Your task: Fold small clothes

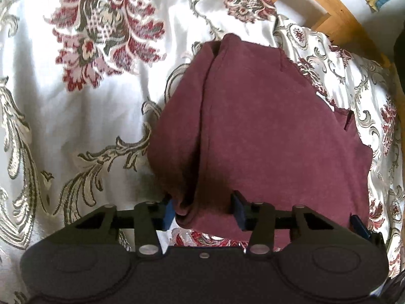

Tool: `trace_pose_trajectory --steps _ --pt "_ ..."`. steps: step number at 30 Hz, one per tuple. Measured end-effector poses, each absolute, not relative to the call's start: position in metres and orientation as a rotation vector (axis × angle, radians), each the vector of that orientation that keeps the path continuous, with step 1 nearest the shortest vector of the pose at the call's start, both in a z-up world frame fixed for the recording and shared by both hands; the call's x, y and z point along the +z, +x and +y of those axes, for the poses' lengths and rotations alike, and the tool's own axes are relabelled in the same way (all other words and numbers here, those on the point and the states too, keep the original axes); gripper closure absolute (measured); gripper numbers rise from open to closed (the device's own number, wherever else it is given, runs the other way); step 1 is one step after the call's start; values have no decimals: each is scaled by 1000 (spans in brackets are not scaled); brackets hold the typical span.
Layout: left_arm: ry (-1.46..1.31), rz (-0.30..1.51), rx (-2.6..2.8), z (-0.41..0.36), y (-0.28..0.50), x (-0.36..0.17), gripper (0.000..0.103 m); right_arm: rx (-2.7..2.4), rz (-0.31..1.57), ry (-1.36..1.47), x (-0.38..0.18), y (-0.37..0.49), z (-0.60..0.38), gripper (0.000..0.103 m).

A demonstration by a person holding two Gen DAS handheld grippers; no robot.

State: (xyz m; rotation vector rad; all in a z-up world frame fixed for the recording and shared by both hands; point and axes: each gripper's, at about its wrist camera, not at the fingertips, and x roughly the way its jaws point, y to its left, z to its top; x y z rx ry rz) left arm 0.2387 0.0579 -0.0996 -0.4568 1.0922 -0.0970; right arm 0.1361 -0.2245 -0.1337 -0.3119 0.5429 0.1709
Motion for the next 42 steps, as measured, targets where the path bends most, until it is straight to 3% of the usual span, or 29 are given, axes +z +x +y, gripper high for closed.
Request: trace_pose_trajectory --steps 6,12,19,30,37,42 --pt "-419 1059 -79 53 234 -89 77 175 553 -307 -133 138 -225 0" --pt "-376 1003 -79 45 229 -79 86 154 599 -275 -116 139 -231 0" --pt "-359 929 -86 33 235 -49 90 65 638 -130 -94 143 -269 0" --pt "-118 797 -219 -77 233 7 92 -62 619 299 -63 145 -366 0" --pt "58 786 -357 -157 212 -18 93 -108 567 415 -55 138 -399 0" --pt "123 796 -418 -169 190 -52 92 -135 541 449 -57 138 -407 0"
